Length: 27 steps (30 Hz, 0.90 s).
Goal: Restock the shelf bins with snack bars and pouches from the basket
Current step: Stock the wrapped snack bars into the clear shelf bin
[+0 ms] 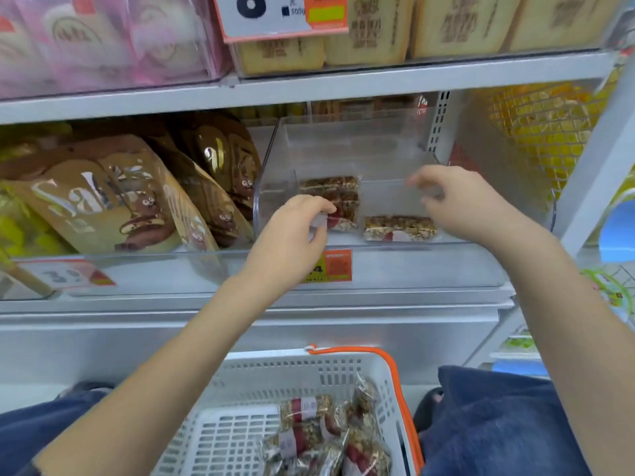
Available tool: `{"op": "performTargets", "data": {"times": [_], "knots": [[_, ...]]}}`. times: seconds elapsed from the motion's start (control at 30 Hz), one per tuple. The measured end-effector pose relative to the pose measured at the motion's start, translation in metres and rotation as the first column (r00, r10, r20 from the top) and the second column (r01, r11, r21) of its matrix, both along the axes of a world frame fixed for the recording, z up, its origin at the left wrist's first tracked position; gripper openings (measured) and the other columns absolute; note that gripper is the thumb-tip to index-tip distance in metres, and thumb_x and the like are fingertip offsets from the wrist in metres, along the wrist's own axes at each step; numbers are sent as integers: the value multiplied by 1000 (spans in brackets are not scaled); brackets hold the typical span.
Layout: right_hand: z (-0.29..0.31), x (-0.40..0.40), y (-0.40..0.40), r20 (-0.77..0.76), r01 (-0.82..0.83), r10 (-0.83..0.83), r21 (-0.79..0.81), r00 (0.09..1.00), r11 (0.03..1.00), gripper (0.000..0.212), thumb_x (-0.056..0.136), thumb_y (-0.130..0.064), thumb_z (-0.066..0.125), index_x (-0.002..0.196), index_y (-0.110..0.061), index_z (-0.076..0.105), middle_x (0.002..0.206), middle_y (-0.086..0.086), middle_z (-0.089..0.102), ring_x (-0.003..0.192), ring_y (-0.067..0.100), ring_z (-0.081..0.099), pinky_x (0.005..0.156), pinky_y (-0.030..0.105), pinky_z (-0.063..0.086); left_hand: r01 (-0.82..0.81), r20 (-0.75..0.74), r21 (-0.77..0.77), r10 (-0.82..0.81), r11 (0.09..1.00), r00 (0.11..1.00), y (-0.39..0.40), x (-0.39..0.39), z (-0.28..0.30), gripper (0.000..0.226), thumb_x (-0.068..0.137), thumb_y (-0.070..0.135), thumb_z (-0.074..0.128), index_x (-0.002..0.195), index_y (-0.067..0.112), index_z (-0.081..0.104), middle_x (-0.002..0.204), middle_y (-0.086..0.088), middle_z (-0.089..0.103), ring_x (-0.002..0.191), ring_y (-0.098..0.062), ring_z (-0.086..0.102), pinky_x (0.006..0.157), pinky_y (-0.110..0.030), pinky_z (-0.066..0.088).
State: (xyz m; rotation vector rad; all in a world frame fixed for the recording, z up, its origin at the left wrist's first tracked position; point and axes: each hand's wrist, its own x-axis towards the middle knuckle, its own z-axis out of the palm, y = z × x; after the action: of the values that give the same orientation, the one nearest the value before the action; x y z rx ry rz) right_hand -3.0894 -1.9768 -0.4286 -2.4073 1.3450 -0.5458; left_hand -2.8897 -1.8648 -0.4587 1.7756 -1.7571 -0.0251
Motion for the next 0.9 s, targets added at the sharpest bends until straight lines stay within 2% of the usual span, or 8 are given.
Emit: {"op": "performTargets", "data": {"times": [0.07, 0.17, 0.27, 0.4, 0.5, 0.6, 0.77, 0.9], "knots": [[13, 6, 41, 168, -83, 85, -18, 982, 996, 37, 83, 4, 43, 89, -24, 67, 95, -2, 70, 84, 15, 63, 70, 17, 46, 64, 28, -177, -60, 982, 998, 41, -2, -15, 28, 88, 0, 52, 113, 7, 62, 121, -6, 58, 117, -17, 50, 104, -21, 34], [-8, 21, 95, 201, -277, 215, 362, 956, 890, 29, 83, 2, 46, 77, -19, 65, 77, 1, 69, 63, 14, 66, 48, 20, 48, 88, 154, -252, -49, 964, 987, 92, 6, -76, 27, 84, -5, 49, 107, 1, 62, 117, -11, 59, 114, -23, 51, 101, -25, 36], [-82, 39, 123, -246, -162, 481, 736, 841, 658, 27, 93, -9, 47, 116, -18, 58, 110, 9, 64, 80, 20, 65, 56, 27, 54, 34, 104, 187, -55, 982, 993, 131, 15, -164, 35, 87, 7, 47, 121, 12, 53, 123, -6, 54, 114, -25, 51, 92, -37, 45], [-208, 43, 160, -456, 63, 601, 827, 657, 559, 95, 88, -20, 67, 153, -23, -3, 151, 11, 33, 109, 28, 55, 80, 32, 47, -45, -37, 864, 153, 501, 988, 176, 14, -276, 88, 81, 41, 69, 149, 25, 15, 150, -8, 24, 134, -31, 30, 104, -40, 37], [-274, 43, 192, -466, 111, 602, 840, 648, 531, 116, 76, -33, 79, 151, -35, -10, 161, 6, 1, 139, 34, 28, 104, 45, 39, 185, -301, 926, 349, 327, 888, 202, -1, -318, 114, 63, 60, 77, 148, 33, 7, 157, -6, 9, 141, -29, 19, 110, -44, 31], [-298, 50, 211, -519, 128, 656, 827, 548, 547, 96, 87, -39, 66, 151, -39, -4, 159, 6, -17, 145, 42, 1, 110, 54, 29, 203, -231, 965, 168, 166, 958, 225, -15, -338, 125, 59, 64, 76, 149, 33, -4, 158, -6, -4, 143, -36, -13, 114, -58, 10], [-313, 64, 221, -675, 38, 652, 704, 345, 709, 122, 77, -27, 80, 142, -51, -21, 152, 12, -33, 109, 41, 57, 68, 42, 55, 23, -42, 988, 123, 152, 992, 228, -25, -341, 123, 67, 58, 74, 147, 35, -17, 156, -11, -19, 139, -48, -10, 111, -57, 22], [-320, 78, 219, -680, 100, 655, 715, 330, 692, 127, 73, -15, 82, 143, -51, -18, 150, 20, -34, 97, 40, 63, 73, 48, 59, 41, -58, 997, 268, 69, 962, 227, -11, -353, 130, 62, 56, 77, 144, 39, -22, 154, -7, -27, 140, -49, 2, 111, -55, 25]]}}
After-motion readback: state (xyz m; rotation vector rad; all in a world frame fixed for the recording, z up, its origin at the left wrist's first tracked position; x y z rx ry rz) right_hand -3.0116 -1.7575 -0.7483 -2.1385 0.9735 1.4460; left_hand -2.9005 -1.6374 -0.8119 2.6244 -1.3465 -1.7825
